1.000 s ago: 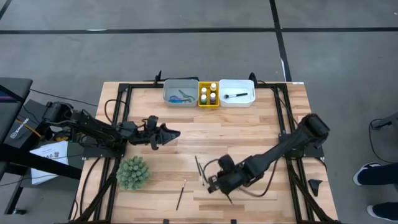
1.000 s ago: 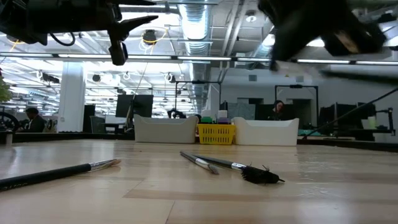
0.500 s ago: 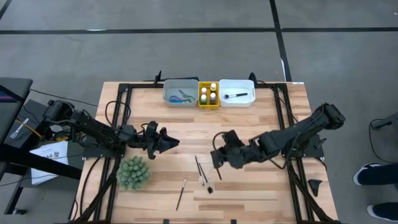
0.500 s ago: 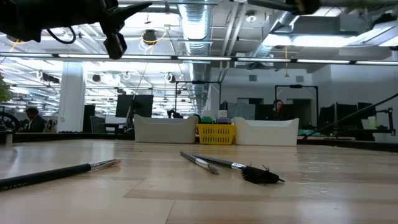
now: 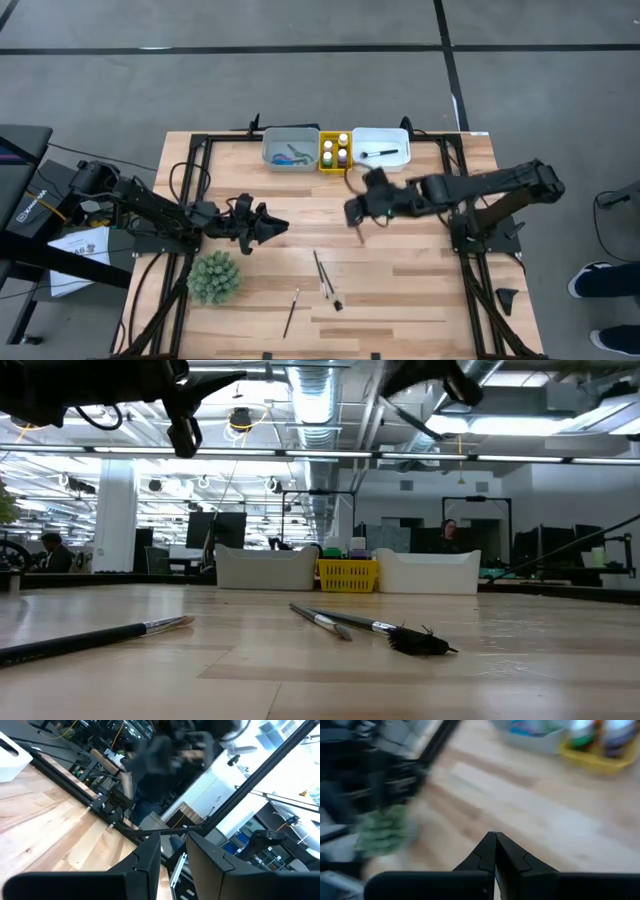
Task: Pick & Place Paint Supplies
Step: Put the right black foundation brush into the white bin
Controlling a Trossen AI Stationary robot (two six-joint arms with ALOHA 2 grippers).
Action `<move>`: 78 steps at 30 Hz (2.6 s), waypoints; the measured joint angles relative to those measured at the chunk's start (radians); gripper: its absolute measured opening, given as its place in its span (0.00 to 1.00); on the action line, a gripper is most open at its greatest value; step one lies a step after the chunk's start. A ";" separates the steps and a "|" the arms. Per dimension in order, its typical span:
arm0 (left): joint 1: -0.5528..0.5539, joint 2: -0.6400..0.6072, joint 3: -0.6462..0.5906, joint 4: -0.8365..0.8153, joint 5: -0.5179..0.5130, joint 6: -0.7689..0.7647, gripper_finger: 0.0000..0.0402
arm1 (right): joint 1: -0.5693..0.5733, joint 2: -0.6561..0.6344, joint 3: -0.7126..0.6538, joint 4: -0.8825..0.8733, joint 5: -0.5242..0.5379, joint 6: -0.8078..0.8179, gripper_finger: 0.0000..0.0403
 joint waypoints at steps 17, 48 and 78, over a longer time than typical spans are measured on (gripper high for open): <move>0.000 0.000 0.001 -0.064 -0.051 0.022 0.22 | -0.512 -0.044 -0.002 -0.149 -0.220 -0.717 0.00; 0.096 0.000 0.000 -0.096 -0.328 0.042 0.22 | -0.863 0.345 -0.002 -0.004 -0.366 -1.429 0.00; 0.096 0.000 0.000 -0.097 -0.328 0.042 0.22 | -0.942 0.393 -0.042 0.024 -0.517 -1.511 0.00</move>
